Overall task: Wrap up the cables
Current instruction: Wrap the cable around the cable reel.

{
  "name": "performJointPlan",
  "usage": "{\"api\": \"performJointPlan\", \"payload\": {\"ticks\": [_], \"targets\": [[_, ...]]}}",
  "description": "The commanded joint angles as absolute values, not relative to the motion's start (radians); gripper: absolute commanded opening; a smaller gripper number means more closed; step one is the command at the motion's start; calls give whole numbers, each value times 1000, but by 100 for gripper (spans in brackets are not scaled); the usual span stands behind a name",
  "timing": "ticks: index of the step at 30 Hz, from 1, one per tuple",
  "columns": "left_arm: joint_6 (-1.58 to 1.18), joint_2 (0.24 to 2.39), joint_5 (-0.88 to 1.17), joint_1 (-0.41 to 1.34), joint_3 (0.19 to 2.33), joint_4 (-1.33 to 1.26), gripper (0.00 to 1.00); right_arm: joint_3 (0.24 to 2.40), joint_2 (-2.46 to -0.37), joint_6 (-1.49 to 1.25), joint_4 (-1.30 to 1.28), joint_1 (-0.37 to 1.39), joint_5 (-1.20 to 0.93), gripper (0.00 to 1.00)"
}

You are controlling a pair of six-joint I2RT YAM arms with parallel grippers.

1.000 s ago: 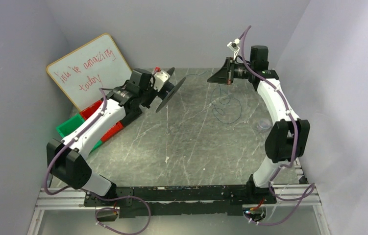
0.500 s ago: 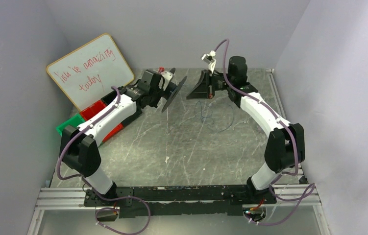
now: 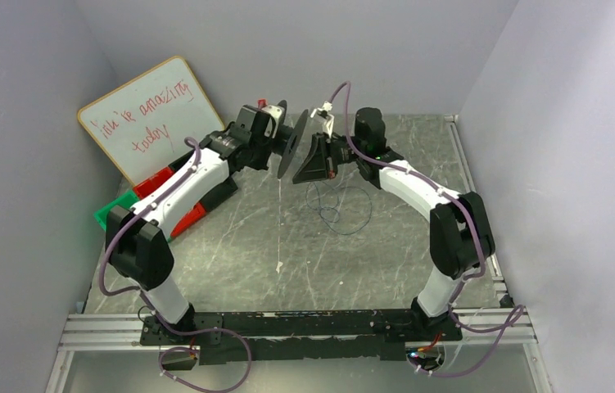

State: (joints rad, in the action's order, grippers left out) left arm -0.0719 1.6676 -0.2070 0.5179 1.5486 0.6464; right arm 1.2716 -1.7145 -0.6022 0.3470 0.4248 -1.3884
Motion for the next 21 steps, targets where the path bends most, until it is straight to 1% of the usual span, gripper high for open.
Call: {"api": "performJointPlan", "payload": {"ticks": [1,7,11,15,21], "targets": [[-214,1681,-244,471,1635,585,2,1259,-1730,-617,412,481,-1503,0],[-284,1702,-199,448,1722,637,2,1257,-1777,-622,420,510,-1511,0],[-357,1695,-79,380,1772,665,2,1249,-1798,-605,412,511,-1513,0],[-397,1675,58,324,1781,661,2,1257,-1846,-612,410,513,-1527,7],[-431,1627,179,272,1757,641,2,1244,-1897,-693,509,517,-1554,8]]}}
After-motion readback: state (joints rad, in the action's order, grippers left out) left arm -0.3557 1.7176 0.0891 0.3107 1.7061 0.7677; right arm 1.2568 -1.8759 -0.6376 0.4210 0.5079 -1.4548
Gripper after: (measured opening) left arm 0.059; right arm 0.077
